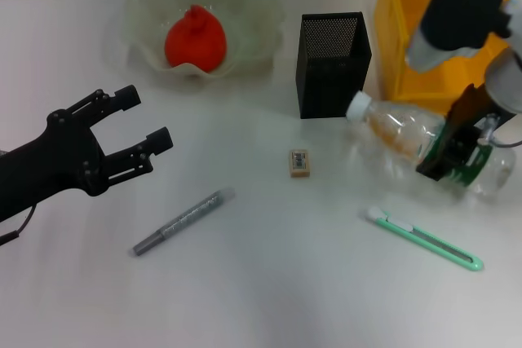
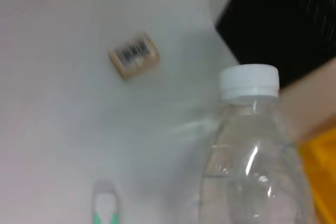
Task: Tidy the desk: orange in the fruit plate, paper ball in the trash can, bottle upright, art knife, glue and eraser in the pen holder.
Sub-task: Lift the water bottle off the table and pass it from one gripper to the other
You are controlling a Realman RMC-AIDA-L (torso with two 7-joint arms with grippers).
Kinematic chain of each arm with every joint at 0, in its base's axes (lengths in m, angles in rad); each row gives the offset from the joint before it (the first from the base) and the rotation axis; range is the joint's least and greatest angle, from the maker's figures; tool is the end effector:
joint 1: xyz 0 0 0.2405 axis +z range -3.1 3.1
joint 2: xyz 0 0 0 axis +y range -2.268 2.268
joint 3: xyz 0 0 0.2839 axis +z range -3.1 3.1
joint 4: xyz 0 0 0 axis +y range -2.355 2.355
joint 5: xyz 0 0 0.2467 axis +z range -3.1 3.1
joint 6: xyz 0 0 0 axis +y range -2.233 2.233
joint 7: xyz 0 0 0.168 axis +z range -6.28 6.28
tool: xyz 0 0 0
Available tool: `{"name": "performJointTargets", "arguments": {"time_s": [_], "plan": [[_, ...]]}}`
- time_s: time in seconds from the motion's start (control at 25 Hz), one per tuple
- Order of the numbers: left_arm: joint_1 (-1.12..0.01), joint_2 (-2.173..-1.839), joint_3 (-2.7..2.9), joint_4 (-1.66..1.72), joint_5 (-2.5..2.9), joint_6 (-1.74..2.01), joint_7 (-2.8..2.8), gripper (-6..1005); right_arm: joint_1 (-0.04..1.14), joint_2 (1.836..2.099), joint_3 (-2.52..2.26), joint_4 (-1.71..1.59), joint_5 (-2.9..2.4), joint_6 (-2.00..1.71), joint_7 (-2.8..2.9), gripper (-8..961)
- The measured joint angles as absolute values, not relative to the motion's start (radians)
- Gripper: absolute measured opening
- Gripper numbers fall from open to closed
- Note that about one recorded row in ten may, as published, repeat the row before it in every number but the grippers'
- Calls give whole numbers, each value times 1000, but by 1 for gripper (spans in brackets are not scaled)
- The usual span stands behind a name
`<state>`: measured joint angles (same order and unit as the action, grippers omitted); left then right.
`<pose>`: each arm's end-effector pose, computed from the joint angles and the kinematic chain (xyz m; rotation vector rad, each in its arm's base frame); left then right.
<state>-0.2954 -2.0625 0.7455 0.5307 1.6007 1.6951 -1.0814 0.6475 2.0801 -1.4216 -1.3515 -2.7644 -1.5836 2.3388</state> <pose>-0.3339 0.3076 -0.0151 -2.4369 -0.5101 -1.0816 0.2013 0.4176 -0.0250 -2.6176 0.5249 -0.7676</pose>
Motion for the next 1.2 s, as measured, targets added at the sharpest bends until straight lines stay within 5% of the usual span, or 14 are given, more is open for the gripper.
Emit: {"name": "performJointTargets", "arguments": {"time_s": [0.28, 0.64, 1.2], "plan": [[-335, -2062, 746, 535, 1597, 1695, -1138, 860, 459, 2082, -1330, -1671, -2467, -1661, 2178, 753], [-428, -2057, 748, 557, 1600, 1708, -1284, 859, 368, 2083, -1258, -1591, -2070, -1575, 1889, 753], [-473, -2055, 756, 572, 1604, 1756, -1314, 855, 468, 2082, -1268, -1217, -1843, -1407, 1597, 753]]}}
